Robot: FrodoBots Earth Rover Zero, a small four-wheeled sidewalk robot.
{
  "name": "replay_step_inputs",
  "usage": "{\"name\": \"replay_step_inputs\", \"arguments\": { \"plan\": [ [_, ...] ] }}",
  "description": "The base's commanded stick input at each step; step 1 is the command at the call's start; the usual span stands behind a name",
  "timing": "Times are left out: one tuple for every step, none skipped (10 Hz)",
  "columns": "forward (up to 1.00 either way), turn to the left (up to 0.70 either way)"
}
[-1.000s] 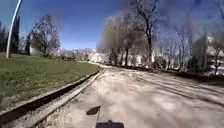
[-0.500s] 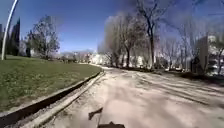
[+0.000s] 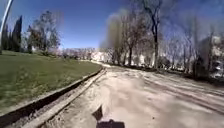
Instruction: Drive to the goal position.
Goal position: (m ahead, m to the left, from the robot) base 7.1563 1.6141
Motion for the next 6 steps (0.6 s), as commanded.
{"name": "replay_step_inputs", "arguments": {
  "plan": [
    [0.92, 0.0],
    [0.92, 0.0],
    [0.92, -0.02],
    [0.92, -0.1],
    [0.92, -0.19],
    [0.92, -0.23]
  ]
}}
